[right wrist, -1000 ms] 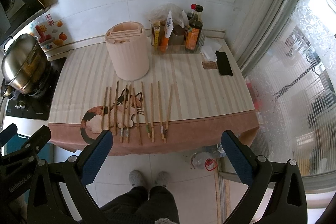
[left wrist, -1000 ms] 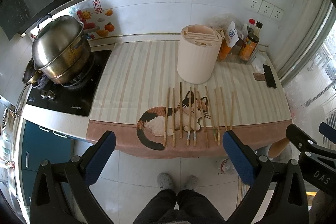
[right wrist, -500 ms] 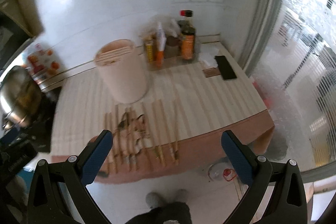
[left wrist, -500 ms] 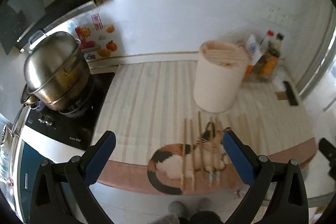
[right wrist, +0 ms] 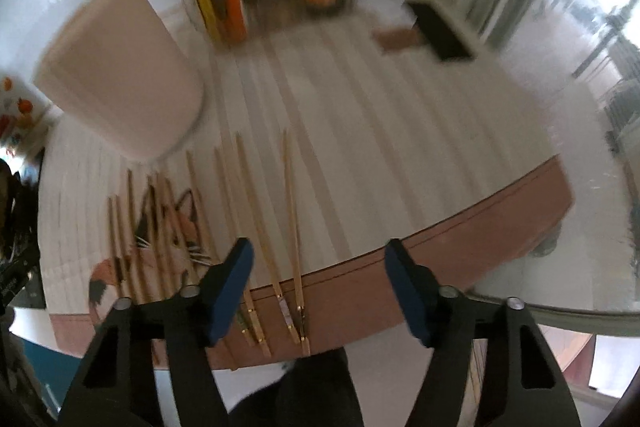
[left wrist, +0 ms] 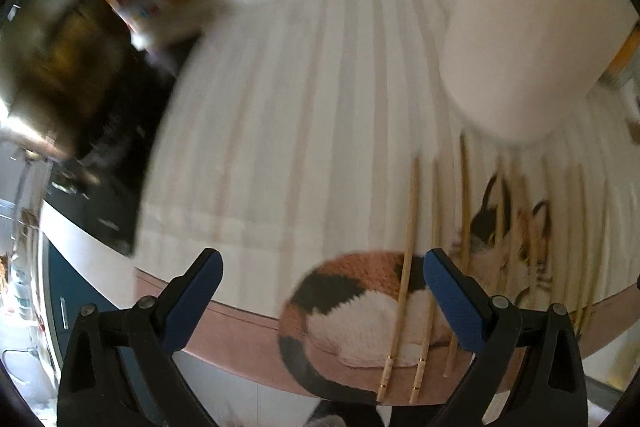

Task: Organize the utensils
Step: 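Grasp one chopstick with the left tool while the right tool grasps another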

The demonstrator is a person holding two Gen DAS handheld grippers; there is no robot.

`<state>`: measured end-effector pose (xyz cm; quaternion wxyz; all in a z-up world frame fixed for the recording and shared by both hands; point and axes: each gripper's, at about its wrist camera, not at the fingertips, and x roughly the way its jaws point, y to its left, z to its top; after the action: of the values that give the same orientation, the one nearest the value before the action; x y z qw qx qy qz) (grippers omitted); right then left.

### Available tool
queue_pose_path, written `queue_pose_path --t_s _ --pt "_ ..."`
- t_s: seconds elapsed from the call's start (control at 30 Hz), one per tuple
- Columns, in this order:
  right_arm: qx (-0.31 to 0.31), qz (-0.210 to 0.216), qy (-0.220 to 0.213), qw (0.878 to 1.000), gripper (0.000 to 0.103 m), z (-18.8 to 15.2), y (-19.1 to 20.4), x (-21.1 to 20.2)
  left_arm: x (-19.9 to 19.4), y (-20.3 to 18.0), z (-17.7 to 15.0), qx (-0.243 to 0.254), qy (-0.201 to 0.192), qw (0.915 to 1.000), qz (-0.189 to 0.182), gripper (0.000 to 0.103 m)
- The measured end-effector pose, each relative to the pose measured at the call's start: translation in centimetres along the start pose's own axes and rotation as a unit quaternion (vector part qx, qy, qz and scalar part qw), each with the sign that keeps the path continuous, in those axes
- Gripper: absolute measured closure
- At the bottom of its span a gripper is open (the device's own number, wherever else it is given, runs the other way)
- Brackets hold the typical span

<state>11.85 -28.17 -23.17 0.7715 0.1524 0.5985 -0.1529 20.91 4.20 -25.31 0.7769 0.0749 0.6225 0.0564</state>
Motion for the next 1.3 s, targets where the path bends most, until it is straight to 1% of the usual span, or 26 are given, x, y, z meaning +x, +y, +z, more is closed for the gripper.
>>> queue_pose_path --t_s 0.07,0.13,0.17,0.2,0.23,0.33,0.43,0.47,0.5,0.53,0.6,0.67,0.7,0.73,0.77,0.83,0.93,0.97,1.03,1.2,1.3 --pt "-0.003 0.011 0.029 1.0 0.043 0.5 -0.2 2.5 2.4 -0.3 -0.2 -0.004 0.039 0.9992 -0.011 0.009" --pt "-0.004 0.018 0.054 0.998 0.043 1.1 -0.4 4.6 3.9 -0.9 -0.3 -0.003 0.066 0.9975 -0.025 0.018" --pt "-0.006 0.019 0.064 0.998 0.044 1.3 -0.3 5.4 4.5 -1.2 -0.4 0.0 0.076 0.9967 -0.03 0.027" --pt "-0.009 0.019 0.073 0.997 0.044 1.5 -0.4 6.1 4.9 -1.6 -0.5 0.003 0.082 0.996 -0.035 0.033" --pt "-0.012 0.02 0.083 0.996 0.046 1.8 -0.4 6.9 5.1 -2.0 -0.5 0.006 0.087 0.9953 -0.041 0.034" --pt "-0.022 0.024 0.103 0.994 0.047 2.2 -0.1 8.3 5.1 -3.0 -0.5 0.014 0.087 0.9946 -0.055 0.036" --pt "-0.039 0.021 0.12 0.992 0.047 2.4 0.6 9.2 5.4 -4.1 -0.6 0.025 0.096 0.9934 -0.057 0.053" --pt "-0.042 0.017 0.125 0.991 0.047 2.4 0.8 9.4 5.7 -4.4 -0.6 0.03 0.102 0.9928 -0.056 0.063" --pt "-0.045 0.014 0.131 0.99 0.047 2.5 1.0 9.7 5.9 -4.4 -0.7 0.032 0.107 0.9922 -0.054 0.068" --pt "-0.048 0.013 0.136 0.989 0.047 2.5 1.1 9.8 5.9 -4.2 -0.6 0.029 0.104 0.9926 -0.057 0.071" --pt "-0.056 0.0 0.148 0.987 0.047 2.3 1.5 10.5 5.9 -3.8 -0.5 0.024 0.108 0.991 -0.075 0.088" --pt "-0.062 -0.006 0.157 0.986 0.054 2.5 1.7 11.2 6.2 -3.1 -0.2 0.01 0.114 0.9901 -0.082 0.097" --pt "-0.071 -0.015 0.158 0.985 0.06 2.3 2.0 11.3 6.3 -2.6 0.0 0.003 0.114 0.9902 -0.081 0.098" --pt "-0.086 -0.028 0.154 0.984 0.07 2.2 2.5 11.2 6.4 -2.1 0.3 -0.006 0.114 0.99 -0.082 0.098" --pt "-0.091 -0.03 0.152 0.984 0.075 2.1 2.8 11.2 6.8 -1.3 1.1 -0.013 0.117 0.9895 -0.085 0.098" --pt "-0.094 -0.031 0.147 0.984 0.093 2.2 3.3 11.1 7.3 0.1 1.8 -0.028 0.12 0.9884 -0.089 0.098" --pt "-0.087 -0.033 0.142 0.985 0.096 2.9 3.6 11.1 8.0 2.3 3.5 -0.041 0.125 0.9864 -0.099 0.098" --pt "-0.084 -0.033 0.142 0.986 0.096 3.7 3.4 11.4 8.1 2.8 3.8 -0.035 0.123 0.9868 -0.1 0.098" --pt "-0.091 -0.032 0.143 0.985 0.096 3.9 3.7 11.3 8.2 3.4 4.1 -0.022 0.119 0.9881 -0.095 0.096" --pt "-0.11 -0.039 0.149 0.982 0.095 3.2 4.2 11.4 8.0 3.2 4.4 0.003 0.112 0.9908 -0.077 0.095" --pt "-0.113 -0.039 0.158 0.98 0.095 3.7 4.6 11.4 8.3 2.8 4.7 0.009 0.112 0.9911 -0.071 0.095"
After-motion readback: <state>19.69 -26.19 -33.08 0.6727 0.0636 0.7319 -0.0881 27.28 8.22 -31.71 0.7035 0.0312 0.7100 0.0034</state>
